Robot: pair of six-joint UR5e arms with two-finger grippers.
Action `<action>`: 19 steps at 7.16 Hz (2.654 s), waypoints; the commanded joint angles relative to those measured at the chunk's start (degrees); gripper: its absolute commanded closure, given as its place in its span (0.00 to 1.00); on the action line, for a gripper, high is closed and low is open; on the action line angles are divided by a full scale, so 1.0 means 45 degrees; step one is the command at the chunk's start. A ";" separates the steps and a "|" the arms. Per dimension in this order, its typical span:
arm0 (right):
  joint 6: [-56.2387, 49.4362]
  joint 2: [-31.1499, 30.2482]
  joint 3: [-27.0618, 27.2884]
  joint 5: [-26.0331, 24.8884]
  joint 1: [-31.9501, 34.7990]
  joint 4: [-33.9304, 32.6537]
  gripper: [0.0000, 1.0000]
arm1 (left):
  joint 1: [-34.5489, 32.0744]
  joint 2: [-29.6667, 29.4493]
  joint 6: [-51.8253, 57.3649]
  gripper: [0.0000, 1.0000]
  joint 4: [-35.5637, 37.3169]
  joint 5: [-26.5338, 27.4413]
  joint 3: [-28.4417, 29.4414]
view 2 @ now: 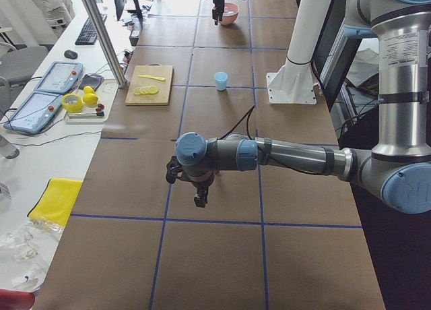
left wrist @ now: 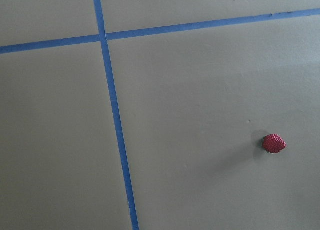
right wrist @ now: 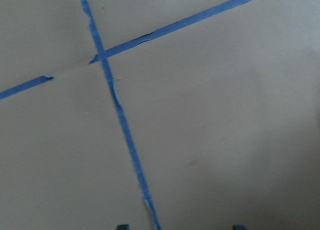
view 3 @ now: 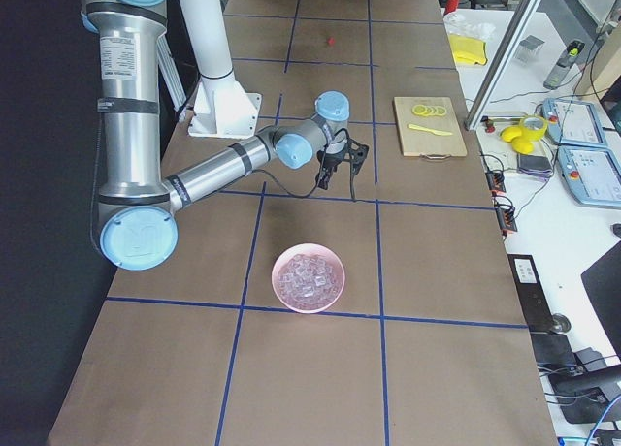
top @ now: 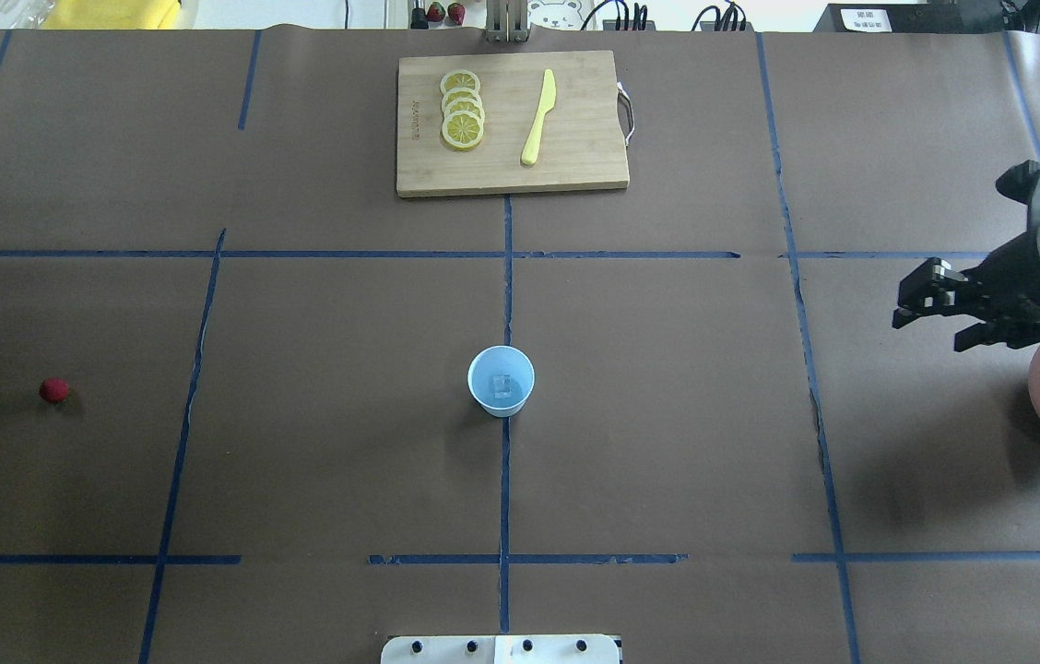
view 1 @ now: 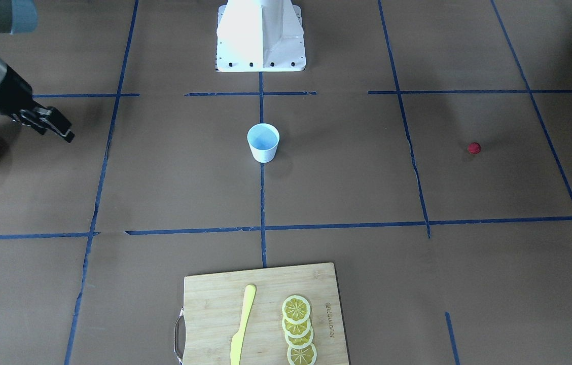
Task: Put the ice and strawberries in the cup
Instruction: 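Open the right gripper to drop the ice cube into the cup, then return the right gripper to the pink bowl and grasp another ice cube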
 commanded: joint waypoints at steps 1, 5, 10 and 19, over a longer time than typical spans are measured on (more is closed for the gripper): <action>-0.3901 -0.1242 -0.0280 0.0061 0.1394 -0.0061 0.25 | 0.0000 0.0019 0.0000 0.00 0.0000 -0.0023 0.0000; -1.0918 -0.1460 -0.1786 0.0061 0.2475 -0.0023 0.25 | 0.0000 0.0233 0.0019 0.00 -0.0019 -0.0023 -0.0019; -1.3856 -0.1714 -0.2857 0.0139 0.2729 0.0016 0.07 | 0.0000 0.0233 0.0019 0.00 -0.0019 -0.0023 -0.0059; -1.4582 -0.1519 -0.4111 0.0022 0.2729 0.0017 0.24 | 0.0000 0.0233 0.0039 0.00 -0.0019 -0.0043 -0.0059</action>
